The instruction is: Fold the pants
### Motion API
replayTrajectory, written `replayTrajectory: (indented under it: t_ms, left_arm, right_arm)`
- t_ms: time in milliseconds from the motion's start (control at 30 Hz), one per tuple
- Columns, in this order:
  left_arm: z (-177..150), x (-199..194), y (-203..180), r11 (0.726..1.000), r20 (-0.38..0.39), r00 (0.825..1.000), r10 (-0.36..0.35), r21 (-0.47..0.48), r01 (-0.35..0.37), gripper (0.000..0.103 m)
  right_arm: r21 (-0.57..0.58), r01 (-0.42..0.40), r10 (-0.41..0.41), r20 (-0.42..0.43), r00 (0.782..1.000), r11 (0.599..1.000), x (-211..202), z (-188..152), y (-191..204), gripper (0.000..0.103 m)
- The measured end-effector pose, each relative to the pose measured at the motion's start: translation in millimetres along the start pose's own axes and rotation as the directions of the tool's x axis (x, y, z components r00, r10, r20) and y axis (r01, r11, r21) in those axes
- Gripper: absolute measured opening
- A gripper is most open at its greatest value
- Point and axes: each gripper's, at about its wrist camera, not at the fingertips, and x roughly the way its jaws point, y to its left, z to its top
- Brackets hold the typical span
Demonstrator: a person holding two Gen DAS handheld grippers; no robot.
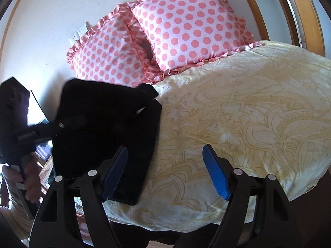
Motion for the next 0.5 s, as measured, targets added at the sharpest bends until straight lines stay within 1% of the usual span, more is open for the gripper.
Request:
replayTrajectory:
  t_ms: [33,100,200,300,367,400,467,500]
  left_arm:
    - [-2.8,-2.4,-5.5,0.999,0.006,1.000,0.013,0.031,-0.013,0.006]
    - [-15.1,0.3,-14.9,0.997,-0.022,0.999,0.025,0.078,-0.024,0.006]
    - [-33.5,13.6,-20.7,0.995,-0.070,0.997,0.029,0.096,-0.022,0.007]
    - [-44.6,21.6,-24.1,0.994,-0.086,0.996,0.037,0.106,-0.028,0.010]
    - [-49.7,21.7,-28.9,0.992,-0.088,0.996,0.034,0.128,-0.022,0.023]
    - [-51.3,19.9,-30.7,0.990,-0.092,0.995,0.026,0.138,-0.013,0.028]
    - [-53.9,4.7,-31.2,0.989,-0.098,0.994,-0.045,0.139,0.058,0.046]
    - [-54.9,-5.4,-29.2,0.988,-0.091,0.993,-0.075,0.131,0.086,0.050]
  right_arm:
    - [-0.001,0.001,-0.001,0.003,1.000,1.000,0.7,0.8,0.5,0.077]
    - [-0.005,0.005,-0.005,0.007,1.000,1.000,0.3,0.6,1.0,0.077]
    - [-0.024,0.029,-0.028,0.013,1.000,0.999,0.7,3.2,3.5,0.077]
    - [-0.034,0.042,-0.041,0.030,0.999,0.999,-2.6,9.3,6.8,0.077]
    - [-0.058,0.063,-0.060,0.047,0.997,0.996,-7.1,14.3,11.1,0.077]
    - [-0.068,0.072,-0.069,0.056,0.996,0.995,-8.9,16.6,12.9,0.077]
    - [-0.094,0.093,-0.085,0.089,0.992,0.991,-15.5,23.0,18.4,0.077]
    - [-0.104,0.098,-0.087,0.102,0.991,0.990,-17.6,25.9,21.0,0.077]
